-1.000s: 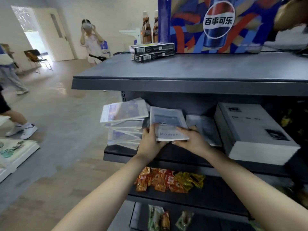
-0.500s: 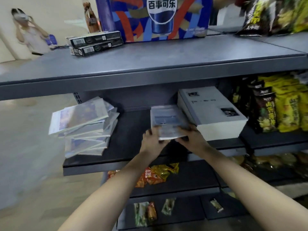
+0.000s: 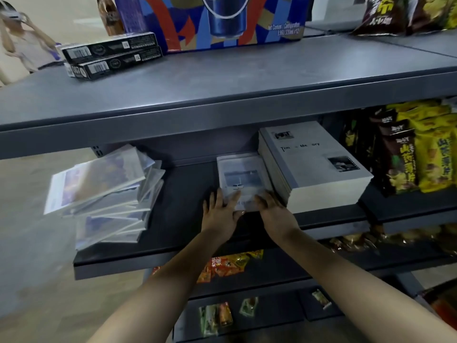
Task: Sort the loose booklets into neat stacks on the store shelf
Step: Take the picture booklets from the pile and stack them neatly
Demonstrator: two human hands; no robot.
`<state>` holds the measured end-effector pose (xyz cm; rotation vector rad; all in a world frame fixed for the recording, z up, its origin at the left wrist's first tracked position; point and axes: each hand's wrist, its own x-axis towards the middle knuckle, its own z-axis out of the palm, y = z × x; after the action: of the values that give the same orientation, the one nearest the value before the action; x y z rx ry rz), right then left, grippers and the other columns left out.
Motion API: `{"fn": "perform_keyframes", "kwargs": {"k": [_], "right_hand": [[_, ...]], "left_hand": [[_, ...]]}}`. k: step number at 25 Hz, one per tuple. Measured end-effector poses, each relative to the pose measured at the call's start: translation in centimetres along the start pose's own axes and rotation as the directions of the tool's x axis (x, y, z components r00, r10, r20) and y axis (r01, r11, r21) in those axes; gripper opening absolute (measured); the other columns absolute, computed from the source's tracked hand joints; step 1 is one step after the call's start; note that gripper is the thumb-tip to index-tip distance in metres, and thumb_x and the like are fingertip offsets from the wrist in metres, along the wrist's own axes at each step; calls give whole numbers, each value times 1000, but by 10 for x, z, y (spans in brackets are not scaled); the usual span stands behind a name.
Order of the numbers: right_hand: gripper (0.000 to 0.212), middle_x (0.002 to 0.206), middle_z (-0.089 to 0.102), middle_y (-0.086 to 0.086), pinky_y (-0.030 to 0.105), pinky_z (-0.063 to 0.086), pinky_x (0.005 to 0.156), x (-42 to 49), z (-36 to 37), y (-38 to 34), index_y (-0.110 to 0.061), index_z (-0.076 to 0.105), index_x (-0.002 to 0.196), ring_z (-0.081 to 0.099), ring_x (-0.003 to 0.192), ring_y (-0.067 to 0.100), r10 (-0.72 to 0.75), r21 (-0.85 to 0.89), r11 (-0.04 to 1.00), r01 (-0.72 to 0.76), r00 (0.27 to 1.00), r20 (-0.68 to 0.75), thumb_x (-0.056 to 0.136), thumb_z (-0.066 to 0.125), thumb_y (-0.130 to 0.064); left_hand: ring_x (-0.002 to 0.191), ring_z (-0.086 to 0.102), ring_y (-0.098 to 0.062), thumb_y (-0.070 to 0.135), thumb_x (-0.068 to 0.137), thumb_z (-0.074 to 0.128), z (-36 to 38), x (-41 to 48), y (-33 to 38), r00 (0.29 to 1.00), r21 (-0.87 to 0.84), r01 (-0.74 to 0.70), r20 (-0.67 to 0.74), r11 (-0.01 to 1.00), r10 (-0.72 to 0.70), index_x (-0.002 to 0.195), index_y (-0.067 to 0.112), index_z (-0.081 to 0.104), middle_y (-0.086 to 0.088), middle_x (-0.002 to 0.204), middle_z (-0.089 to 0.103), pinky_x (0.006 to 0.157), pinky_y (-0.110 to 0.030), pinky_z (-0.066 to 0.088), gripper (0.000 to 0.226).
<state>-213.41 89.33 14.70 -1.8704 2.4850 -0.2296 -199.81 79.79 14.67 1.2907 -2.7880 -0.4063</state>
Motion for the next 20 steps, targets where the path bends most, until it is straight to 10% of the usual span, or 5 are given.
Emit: {"fn": "perform_keyframes", "kwargs": {"k": [8, 12, 20], "right_hand": [[43, 145, 27, 24, 43, 39, 103, 49, -4, -11, 1, 26, 139, 28, 135, 37, 221, 1, 975, -222, 970, 102, 97, 34, -9], [55, 157, 4, 14, 38, 25, 113, 40, 14, -5, -10, 7, 149, 7, 145, 29, 201, 131, 969, -210, 977, 74, 99, 30, -12], [57, 154, 23, 5, 31, 37, 104, 29, 14, -4, -13, 29, 145, 32, 137, 23, 185, 356, 923, -145, 980, -80, 91, 40, 0]], "left_hand": [[146, -1, -29, 29, 99, 31, 3, 31, 6, 998, -138, 40, -38, 990, -46, 145, 47, 10, -9, 158, -9, 118, -47, 3, 53], [146, 3, -27, 46, 97, 31, 11, 31, 0, 992, -122, 13, -122, 992, -28, 146, 45, 12, -9, 158, -3, 118, -47, 5, 52], [145, 8, -25, 48, 91, 44, 12, 27, -1, 978, -187, -20, -207, 982, -19, 144, 34, 27, -7, 157, 10, 119, -44, 4, 58]]}}
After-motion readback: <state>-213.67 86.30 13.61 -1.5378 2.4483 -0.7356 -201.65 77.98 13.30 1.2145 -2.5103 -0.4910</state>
